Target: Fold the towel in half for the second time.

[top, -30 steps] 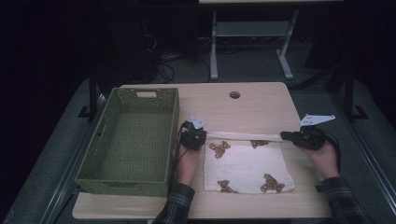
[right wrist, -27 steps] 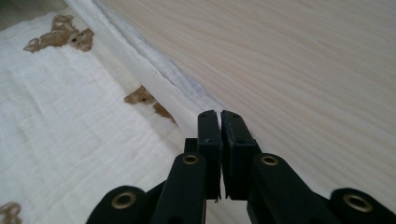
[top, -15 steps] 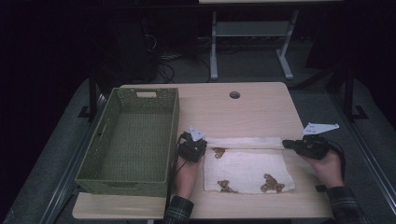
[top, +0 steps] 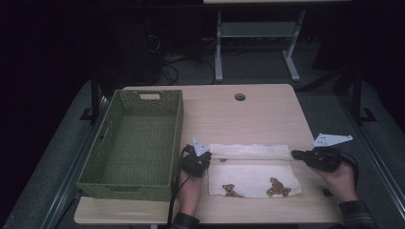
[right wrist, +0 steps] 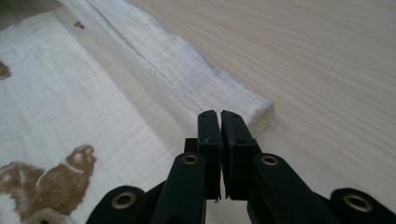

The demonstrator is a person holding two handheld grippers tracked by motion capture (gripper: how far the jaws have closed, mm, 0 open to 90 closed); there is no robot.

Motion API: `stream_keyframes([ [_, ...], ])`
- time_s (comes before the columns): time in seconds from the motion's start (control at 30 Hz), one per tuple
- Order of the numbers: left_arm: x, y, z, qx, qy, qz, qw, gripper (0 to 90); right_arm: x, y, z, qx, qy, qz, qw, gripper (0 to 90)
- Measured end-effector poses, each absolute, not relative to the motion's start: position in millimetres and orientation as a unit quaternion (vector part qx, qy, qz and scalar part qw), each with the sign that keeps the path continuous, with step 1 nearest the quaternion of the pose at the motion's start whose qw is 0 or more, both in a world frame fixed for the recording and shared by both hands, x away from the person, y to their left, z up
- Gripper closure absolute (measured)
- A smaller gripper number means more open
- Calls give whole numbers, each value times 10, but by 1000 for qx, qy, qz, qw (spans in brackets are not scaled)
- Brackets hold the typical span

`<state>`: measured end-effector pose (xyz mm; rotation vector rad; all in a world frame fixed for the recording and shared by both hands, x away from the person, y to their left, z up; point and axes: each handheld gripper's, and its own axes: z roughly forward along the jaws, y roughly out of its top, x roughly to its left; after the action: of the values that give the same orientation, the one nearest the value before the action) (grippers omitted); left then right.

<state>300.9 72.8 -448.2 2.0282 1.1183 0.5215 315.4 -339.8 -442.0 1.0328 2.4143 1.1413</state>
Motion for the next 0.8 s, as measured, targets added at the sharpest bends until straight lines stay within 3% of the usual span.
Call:
stream_keyframes([
  [0.8, 2491, 752, -4460, 793, 436, 196, 378, 874, 2638, -3430, -4421, 339, 839, 403, 135, 868],
])
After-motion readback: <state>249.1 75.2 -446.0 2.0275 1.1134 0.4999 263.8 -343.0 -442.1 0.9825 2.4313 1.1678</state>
